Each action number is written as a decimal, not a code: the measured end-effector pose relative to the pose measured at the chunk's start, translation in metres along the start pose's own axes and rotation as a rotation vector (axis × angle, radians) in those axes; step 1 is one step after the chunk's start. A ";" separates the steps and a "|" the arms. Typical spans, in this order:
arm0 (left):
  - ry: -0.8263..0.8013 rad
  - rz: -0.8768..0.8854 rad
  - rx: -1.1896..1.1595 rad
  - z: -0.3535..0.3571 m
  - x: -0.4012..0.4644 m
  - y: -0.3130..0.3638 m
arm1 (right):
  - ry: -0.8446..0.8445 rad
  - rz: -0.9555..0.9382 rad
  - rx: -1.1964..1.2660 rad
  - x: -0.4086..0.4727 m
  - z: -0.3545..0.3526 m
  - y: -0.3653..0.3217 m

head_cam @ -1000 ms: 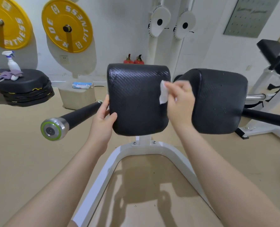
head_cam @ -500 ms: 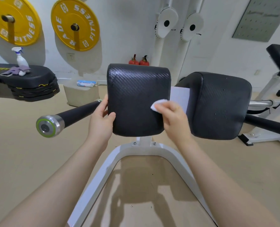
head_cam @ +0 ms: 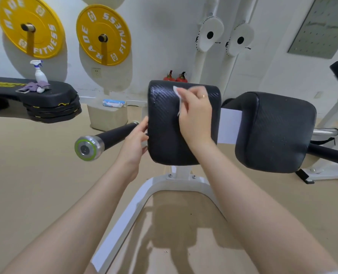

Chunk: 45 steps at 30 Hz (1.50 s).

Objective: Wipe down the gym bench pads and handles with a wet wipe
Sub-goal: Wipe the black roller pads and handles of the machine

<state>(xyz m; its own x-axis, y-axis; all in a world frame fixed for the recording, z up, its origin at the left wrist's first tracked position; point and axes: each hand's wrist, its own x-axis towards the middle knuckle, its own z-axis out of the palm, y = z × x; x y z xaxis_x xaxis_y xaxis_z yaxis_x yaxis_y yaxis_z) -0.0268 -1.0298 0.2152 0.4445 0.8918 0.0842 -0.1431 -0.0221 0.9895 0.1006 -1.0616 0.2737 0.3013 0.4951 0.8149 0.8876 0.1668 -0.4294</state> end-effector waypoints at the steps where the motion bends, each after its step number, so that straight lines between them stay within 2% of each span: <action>1: -0.014 0.000 -0.020 -0.002 -0.001 0.000 | -0.027 -0.030 -0.052 0.012 0.009 -0.001; 5: -0.029 -0.037 -0.162 -0.006 -0.007 0.004 | -0.099 -0.061 -0.298 0.030 0.041 -0.004; 7: -0.036 -0.050 -0.259 -0.009 -0.009 -0.002 | -0.114 -0.088 -0.336 0.026 0.048 -0.010; 9: -0.015 -0.065 -0.353 -0.014 -0.010 -0.009 | -0.151 -0.211 -0.312 0.014 0.052 -0.011; 11: -0.011 -0.081 -0.390 -0.016 -0.012 -0.013 | -0.232 -0.428 -0.341 -0.004 0.051 -0.006; 14: -0.005 -0.090 -0.391 -0.016 -0.015 -0.015 | -0.374 -0.694 -0.459 -0.041 0.041 0.006; 17: 0.011 -0.084 -0.345 -0.018 -0.018 -0.016 | -0.504 -0.844 -0.564 -0.078 0.029 0.019; 20: 0.021 -0.101 -0.292 -0.020 -0.021 -0.020 | -0.653 -0.900 -0.634 -0.103 0.017 0.028; 22: -0.007 -0.125 -0.278 -0.017 -0.023 -0.024 | -0.570 -0.892 -0.595 -0.101 0.012 0.031; 25: -0.032 -0.138 -0.285 -0.012 -0.024 -0.027 | -0.356 -0.751 -0.519 -0.070 0.010 0.017; 27: -0.025 -0.127 -0.289 -0.010 -0.025 -0.027 | -0.287 -0.631 -0.495 -0.053 0.018 0.007; 30: -0.020 -0.116 -0.262 -0.009 -0.026 -0.026 | -0.348 -0.596 -0.469 -0.069 0.032 0.009; 32: -0.011 -0.099 -0.205 -0.005 -0.027 -0.023 | -0.484 -0.655 -0.469 -0.095 0.025 0.018; 34: -0.004 -0.068 -0.085 0.000 -0.027 -0.020 | -0.602 -0.579 -0.402 -0.111 0.004 0.027; 36: -0.005 -0.017 0.015 0.004 -0.026 -0.022 | -0.571 -0.227 -0.236 -0.104 -0.023 0.039; 37: 0.008 0.001 0.043 0.006 -0.025 -0.025 | -0.412 -0.054 -0.140 -0.091 -0.038 0.047; 39: 0.042 0.011 0.068 0.007 -0.023 -0.031 | -0.010 0.156 -0.119 -0.054 -0.059 0.059; 40: 0.069 0.009 0.067 0.007 -0.022 -0.033 | 0.092 0.250 -0.121 -0.037 -0.064 0.070; 41: 0.095 0.008 0.066 0.007 -0.021 -0.034 | 0.102 0.366 -0.112 -0.023 -0.062 0.080; 43: 0.130 0.012 0.071 0.007 -0.020 -0.036 | -0.011 0.574 -0.008 -0.011 -0.046 0.094; 45: 0.146 0.013 0.077 0.007 -0.018 -0.039 | -0.096 0.675 0.125 -0.022 -0.033 0.102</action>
<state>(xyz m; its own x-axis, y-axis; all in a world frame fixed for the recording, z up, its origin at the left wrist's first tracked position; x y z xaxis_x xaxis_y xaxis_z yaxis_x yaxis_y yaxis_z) -0.0227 -1.0484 0.1763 0.3090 0.9473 0.0850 -0.0776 -0.0640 0.9949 0.1962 -1.0838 0.2252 0.7364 0.5972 0.3179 0.4678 -0.1100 -0.8770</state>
